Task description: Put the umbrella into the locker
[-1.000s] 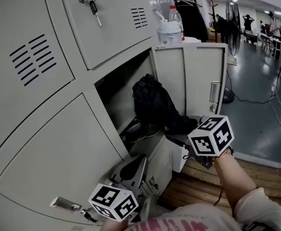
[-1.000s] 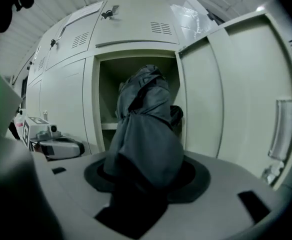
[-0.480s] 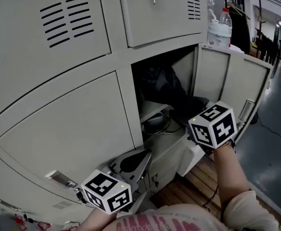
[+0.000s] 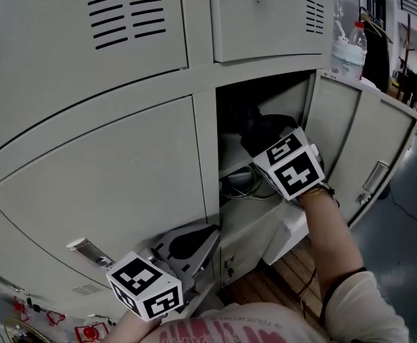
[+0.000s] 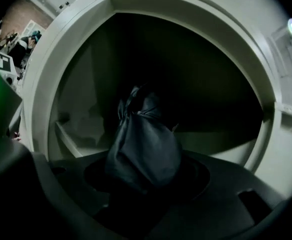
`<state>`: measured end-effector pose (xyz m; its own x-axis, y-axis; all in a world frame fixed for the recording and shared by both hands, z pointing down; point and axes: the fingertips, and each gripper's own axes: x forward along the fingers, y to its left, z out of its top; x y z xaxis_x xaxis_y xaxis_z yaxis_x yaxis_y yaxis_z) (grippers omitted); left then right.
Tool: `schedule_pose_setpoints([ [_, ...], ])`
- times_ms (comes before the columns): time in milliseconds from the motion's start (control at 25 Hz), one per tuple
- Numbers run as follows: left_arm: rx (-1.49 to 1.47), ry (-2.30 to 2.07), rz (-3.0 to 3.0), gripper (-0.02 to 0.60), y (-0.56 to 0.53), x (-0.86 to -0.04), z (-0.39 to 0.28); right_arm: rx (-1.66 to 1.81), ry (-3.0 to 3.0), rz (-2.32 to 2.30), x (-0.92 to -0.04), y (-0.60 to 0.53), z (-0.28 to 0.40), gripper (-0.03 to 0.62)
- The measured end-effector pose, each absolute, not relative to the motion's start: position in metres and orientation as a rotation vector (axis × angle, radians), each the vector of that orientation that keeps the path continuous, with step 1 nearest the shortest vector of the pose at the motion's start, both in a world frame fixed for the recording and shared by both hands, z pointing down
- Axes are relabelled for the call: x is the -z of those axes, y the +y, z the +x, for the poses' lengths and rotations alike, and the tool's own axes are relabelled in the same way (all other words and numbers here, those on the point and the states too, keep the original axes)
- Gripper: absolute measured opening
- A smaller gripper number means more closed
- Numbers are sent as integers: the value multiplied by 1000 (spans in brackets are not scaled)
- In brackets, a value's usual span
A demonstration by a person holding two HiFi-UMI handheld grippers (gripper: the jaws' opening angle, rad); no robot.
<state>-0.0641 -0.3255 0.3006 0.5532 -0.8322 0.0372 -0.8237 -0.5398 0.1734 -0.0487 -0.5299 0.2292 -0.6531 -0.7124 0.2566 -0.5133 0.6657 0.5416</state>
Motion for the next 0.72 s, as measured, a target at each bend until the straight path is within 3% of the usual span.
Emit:
schedule_pose_setpoints([
  [720,117,-1507,2515,2,-314,-304,-79,892,-2219,817,-245,-561,-89,275],
])
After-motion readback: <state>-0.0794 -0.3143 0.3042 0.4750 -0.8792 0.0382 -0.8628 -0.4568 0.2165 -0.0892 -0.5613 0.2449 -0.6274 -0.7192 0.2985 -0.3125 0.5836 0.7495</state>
